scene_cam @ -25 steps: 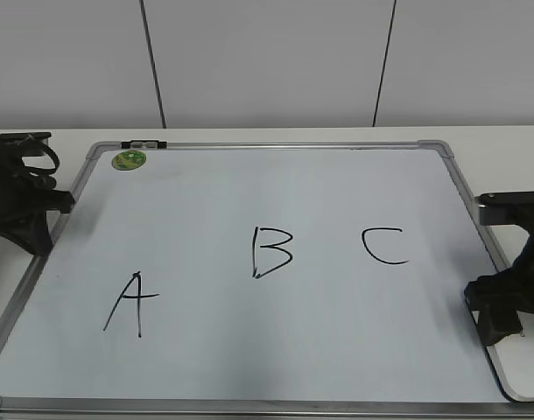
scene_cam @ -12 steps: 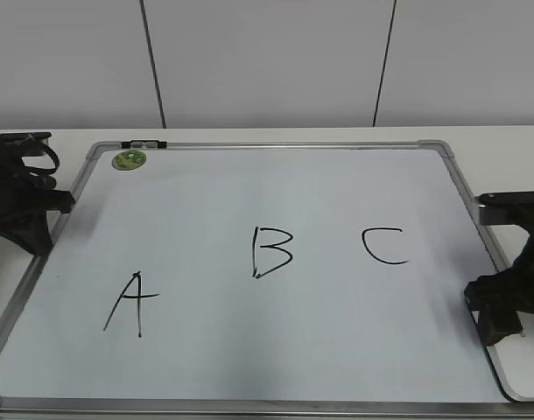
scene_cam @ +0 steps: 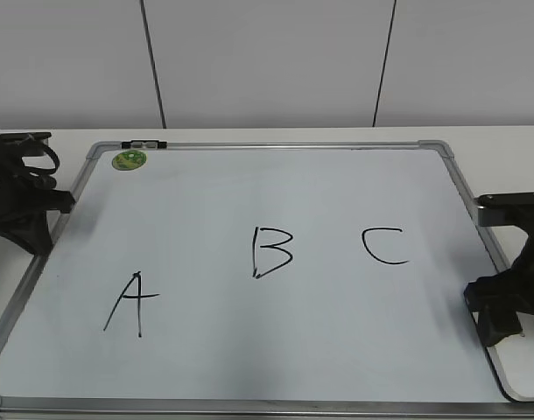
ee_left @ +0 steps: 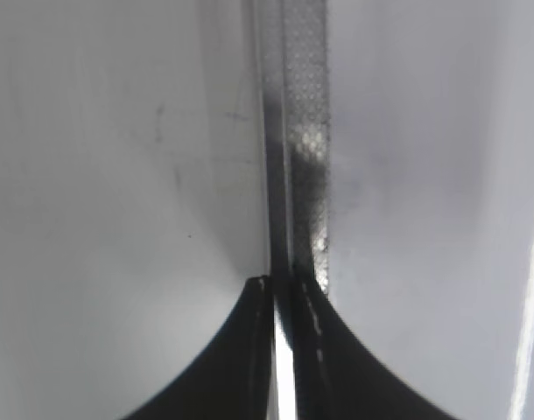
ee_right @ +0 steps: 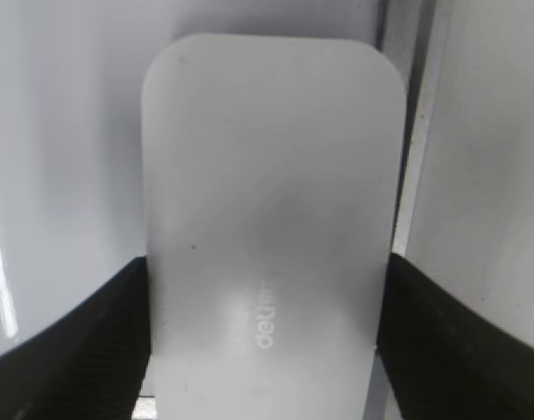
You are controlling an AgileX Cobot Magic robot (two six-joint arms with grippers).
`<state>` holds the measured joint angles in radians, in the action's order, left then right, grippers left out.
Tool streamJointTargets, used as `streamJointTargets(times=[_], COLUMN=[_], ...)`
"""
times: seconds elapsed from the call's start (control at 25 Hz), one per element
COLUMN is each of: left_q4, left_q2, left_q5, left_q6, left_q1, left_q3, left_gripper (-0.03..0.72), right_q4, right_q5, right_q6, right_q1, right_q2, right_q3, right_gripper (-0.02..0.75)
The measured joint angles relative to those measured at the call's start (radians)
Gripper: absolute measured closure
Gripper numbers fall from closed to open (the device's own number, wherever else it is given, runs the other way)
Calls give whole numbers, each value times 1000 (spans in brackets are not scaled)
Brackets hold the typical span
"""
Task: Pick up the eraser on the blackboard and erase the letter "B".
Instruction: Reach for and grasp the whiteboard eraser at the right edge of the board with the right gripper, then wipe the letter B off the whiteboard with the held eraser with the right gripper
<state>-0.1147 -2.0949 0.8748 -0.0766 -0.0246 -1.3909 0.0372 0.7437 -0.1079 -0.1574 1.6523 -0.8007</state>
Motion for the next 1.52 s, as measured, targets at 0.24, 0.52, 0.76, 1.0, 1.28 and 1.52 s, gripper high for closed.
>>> streamJointTargets(times=[0.24,0.52,0.76,1.0,1.28,1.52], left_q4=[0,0,0,0,-2,-2], left_q2=[0,0,0,0,0,0], left_q5=[0,0,0,0,-2,-2], left_q6=[0,0,0,0,0,0], left_q1=[0,0,0,0,0,0], left_q3=[0,0,0,0,0,0], left_gripper=[678,678,678,678,678,678], right_q4=[0,0,0,-4,-1,-1], right_q5=[0,3,5,39,142,190], right_q6=[-2,-2,4,31,47,74], right_q1=[0,0,0,0,0,0], right_q2=[0,1,1,-3,-82,-105], right_q3=[0,0,0,-12,-100,-162], right_gripper=[160,193,194,194,194,194])
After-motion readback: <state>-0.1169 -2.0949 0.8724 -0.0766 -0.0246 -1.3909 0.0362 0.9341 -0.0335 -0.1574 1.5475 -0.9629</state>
